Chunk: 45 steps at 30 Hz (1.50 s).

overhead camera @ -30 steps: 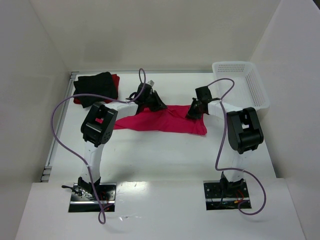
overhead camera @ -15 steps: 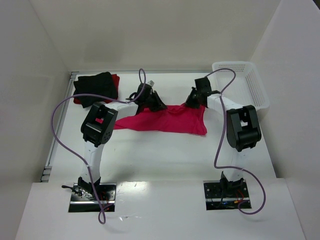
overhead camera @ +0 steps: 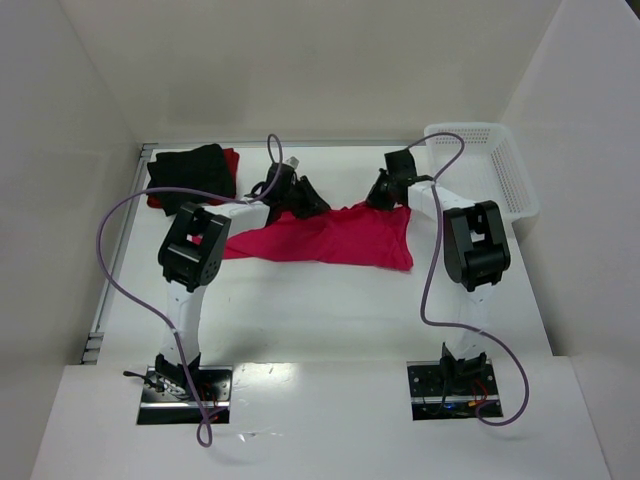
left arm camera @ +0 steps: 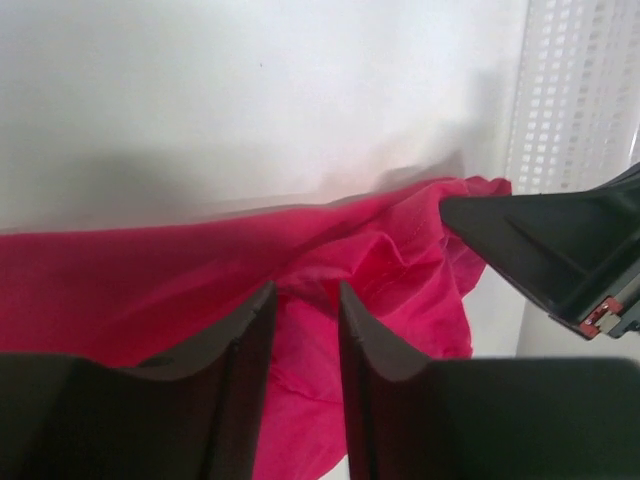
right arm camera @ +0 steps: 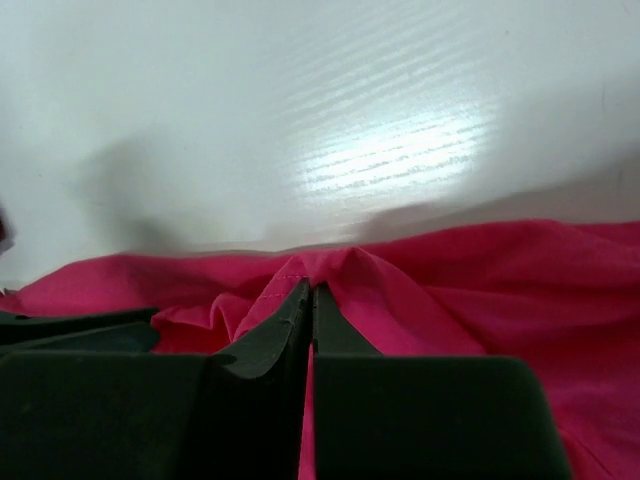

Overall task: Fold and stack the t-shirts
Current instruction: Fold the other side of the tshirt into a rectangle

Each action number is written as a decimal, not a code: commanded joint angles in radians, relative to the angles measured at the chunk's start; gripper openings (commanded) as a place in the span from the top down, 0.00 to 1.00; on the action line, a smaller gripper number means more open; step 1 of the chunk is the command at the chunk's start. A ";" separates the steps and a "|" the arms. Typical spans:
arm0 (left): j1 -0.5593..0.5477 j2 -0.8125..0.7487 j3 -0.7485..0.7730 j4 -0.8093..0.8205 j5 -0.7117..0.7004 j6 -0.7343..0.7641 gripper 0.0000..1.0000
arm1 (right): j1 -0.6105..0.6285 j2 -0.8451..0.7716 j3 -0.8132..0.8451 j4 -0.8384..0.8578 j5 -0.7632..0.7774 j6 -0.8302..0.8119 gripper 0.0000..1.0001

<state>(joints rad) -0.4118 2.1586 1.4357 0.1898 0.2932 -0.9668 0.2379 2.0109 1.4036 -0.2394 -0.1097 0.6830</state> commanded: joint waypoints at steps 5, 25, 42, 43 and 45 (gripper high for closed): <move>0.018 0.021 0.042 0.051 0.007 0.006 0.37 | 0.008 0.025 0.071 0.069 0.015 0.003 0.83; 0.146 -0.285 0.032 -0.293 -0.003 0.448 0.00 | -0.002 -0.236 -0.015 0.030 0.042 -0.089 0.00; 0.194 -0.632 -0.343 -0.604 -0.273 0.366 0.06 | 0.109 -0.417 -0.281 -0.140 0.225 -0.051 0.85; 0.194 -0.623 -0.343 -0.613 -0.288 0.356 0.07 | 0.109 -0.402 -0.281 -0.150 0.225 -0.040 0.88; 0.194 -0.603 -0.334 -0.613 -0.299 0.356 0.12 | 0.109 -0.345 -0.281 -0.159 0.225 -0.040 0.92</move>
<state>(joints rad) -0.2146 1.5677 1.0847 -0.4248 0.0391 -0.5838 0.3470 1.6009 1.1412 -0.3637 0.0727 0.6369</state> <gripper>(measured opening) 0.891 0.089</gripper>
